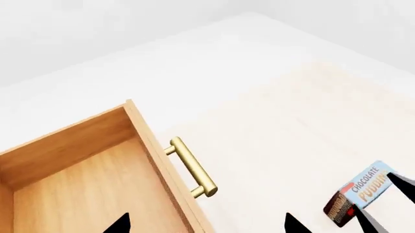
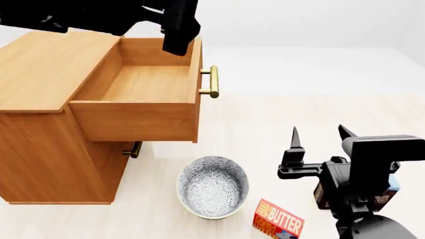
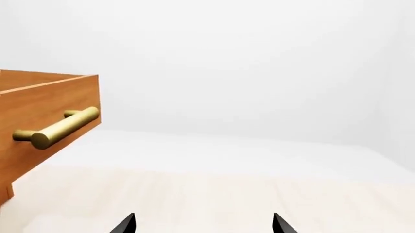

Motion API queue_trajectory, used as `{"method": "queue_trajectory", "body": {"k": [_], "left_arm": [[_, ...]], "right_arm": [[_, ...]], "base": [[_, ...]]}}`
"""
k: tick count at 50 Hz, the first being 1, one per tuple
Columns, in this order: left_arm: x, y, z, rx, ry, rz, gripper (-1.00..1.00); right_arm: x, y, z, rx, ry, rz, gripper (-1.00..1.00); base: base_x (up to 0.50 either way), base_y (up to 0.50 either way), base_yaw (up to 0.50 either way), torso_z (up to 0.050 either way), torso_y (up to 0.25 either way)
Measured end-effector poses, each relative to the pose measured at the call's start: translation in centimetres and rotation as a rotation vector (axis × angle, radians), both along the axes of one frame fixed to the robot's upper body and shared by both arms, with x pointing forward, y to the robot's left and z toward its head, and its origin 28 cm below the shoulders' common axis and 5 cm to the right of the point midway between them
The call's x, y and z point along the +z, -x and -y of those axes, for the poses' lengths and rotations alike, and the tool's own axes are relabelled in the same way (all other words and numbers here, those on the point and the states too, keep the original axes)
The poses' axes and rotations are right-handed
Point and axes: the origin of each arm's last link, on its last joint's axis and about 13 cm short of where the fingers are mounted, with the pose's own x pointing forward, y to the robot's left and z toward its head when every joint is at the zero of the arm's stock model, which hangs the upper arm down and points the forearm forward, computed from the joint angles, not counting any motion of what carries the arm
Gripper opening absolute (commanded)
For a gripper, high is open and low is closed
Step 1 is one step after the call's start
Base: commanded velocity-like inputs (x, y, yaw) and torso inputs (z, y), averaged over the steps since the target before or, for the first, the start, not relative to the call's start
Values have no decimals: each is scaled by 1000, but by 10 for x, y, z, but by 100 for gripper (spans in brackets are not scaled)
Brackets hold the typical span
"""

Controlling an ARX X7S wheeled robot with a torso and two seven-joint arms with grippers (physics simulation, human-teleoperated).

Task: Put the butter at the back in the top drawer of the cabinet and close it.

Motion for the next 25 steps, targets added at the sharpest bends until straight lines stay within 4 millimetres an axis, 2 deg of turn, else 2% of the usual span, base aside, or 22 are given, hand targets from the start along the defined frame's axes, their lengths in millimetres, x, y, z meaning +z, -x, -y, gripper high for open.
{"method": "queue_trajectory", "body": {"k": [13, 25], "left_arm": [[-44, 60, -33, -34, 131, 118, 100], [-87, 94, -49, -63, 213, 167, 100]], "right_arm": [[18, -2, 4, 72, 124, -109, 100], [45, -5, 16, 178, 278, -310, 100]], "base": [[0, 0, 0, 0, 0], [0, 0, 0, 0, 0]]}}
